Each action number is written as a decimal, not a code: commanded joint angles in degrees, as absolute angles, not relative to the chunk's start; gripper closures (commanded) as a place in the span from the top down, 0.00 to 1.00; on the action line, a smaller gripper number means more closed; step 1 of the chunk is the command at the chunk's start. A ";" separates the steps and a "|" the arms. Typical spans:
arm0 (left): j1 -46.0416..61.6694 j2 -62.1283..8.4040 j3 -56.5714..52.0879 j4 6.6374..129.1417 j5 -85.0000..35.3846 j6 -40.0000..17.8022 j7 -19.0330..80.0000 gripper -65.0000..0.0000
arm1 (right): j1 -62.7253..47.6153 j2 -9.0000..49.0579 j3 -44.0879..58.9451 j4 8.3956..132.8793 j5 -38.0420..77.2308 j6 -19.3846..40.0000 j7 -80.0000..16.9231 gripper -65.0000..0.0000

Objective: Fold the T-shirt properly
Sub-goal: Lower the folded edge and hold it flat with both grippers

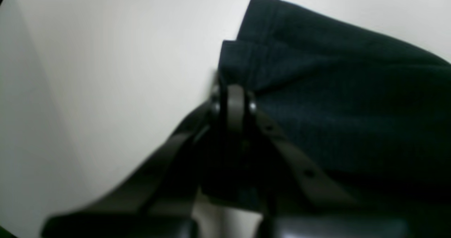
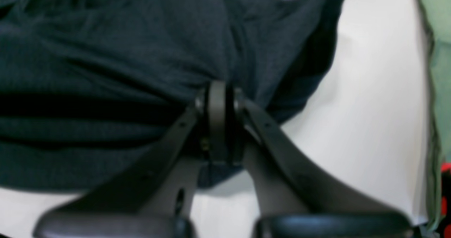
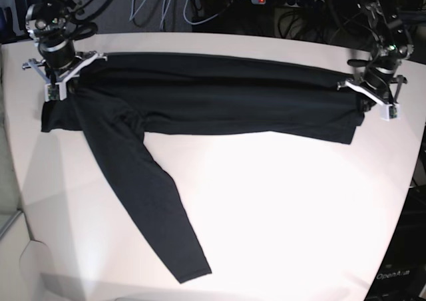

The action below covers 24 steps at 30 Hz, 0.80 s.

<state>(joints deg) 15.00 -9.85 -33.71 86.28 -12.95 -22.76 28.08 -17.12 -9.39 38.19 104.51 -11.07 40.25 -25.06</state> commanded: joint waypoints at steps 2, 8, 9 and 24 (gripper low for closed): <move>13.93 -10.68 -33.80 87.08 -13.41 -22.90 26.68 0.00 | -16.84 -9.00 38.29 105.45 -10.24 40.00 -23.60 0.00; 13.67 -10.68 -33.80 87.08 -13.41 -22.90 26.68 0.00 | -17.01 -9.00 38.55 105.45 -10.33 40.00 -23.60 0.00; 13.67 -10.68 -33.80 87.08 -13.41 -22.90 26.68 0.00 | -17.01 -9.00 38.55 105.45 -10.33 40.00 -23.60 0.00; 13.67 -10.68 -33.80 87.08 -12.97 -22.90 26.68 0.00 | -20.70 -8.92 38.64 106.77 -10.51 40.00 -23.60 0.00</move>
<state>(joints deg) 14.06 -9.82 -33.65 86.24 -12.69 -22.76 28.08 -20.88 -9.39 38.37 105.56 -11.16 40.27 -24.88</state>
